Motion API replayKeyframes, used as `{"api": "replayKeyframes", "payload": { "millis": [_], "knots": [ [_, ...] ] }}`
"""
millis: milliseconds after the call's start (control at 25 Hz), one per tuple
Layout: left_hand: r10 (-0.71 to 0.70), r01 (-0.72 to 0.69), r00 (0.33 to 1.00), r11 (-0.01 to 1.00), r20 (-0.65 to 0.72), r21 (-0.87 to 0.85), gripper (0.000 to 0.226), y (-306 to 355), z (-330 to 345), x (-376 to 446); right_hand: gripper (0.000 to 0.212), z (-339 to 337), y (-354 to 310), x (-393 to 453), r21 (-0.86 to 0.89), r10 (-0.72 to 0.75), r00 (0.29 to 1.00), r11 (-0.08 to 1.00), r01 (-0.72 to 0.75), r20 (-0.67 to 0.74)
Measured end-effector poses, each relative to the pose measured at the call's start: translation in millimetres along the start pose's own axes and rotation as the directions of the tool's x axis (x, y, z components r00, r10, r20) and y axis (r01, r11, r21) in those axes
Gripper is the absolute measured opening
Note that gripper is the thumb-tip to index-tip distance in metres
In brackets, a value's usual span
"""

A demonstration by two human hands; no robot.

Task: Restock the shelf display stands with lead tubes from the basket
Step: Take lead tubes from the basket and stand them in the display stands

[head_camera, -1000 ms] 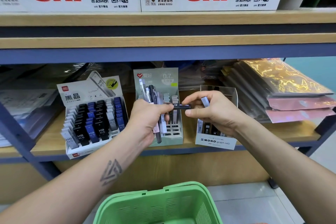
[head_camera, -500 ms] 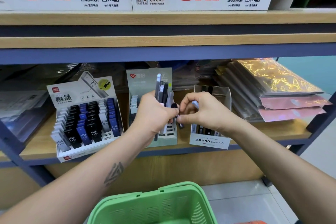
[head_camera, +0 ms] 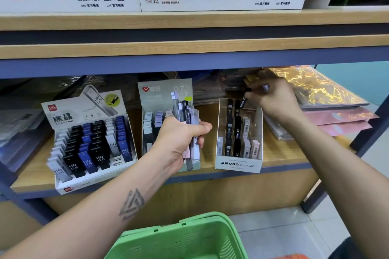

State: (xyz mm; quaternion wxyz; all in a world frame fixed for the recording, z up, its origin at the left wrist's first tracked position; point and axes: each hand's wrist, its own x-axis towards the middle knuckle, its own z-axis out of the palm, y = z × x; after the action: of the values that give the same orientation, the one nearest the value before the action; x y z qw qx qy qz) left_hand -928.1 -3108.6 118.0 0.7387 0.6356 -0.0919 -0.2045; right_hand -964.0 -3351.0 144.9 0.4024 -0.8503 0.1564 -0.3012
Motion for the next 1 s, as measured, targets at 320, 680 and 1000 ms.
{"api": "replayKeyframes", "payload": {
  "millis": [320, 680, 1000],
  "knots": [
    [-0.006, 0.005, 1.000, 1.000, 0.027, 0.022, 0.019, -1.8, 1.2, -1.4, 0.020, 21.1, 20.8, 9.9, -0.249, -0.087, 0.996, 0.965, 0.079, -0.021],
    [0.000, -0.001, 0.998, 1.000, 0.055, 0.025, 0.018, -0.8, 0.2, -3.1, 0.013, 31.8, 21.1, 3.8, -0.460, -0.060, 0.998, 0.886, 0.062, 0.018],
    [-0.001, 0.000, 1.000, 1.000, 0.001, 0.023, 0.022, -0.5, -4.6, -4.2, 0.028, 37.5, -39.0, -32.3, 0.421, 0.217, 0.881, 0.814, -0.401, 0.419]
  ]
}}
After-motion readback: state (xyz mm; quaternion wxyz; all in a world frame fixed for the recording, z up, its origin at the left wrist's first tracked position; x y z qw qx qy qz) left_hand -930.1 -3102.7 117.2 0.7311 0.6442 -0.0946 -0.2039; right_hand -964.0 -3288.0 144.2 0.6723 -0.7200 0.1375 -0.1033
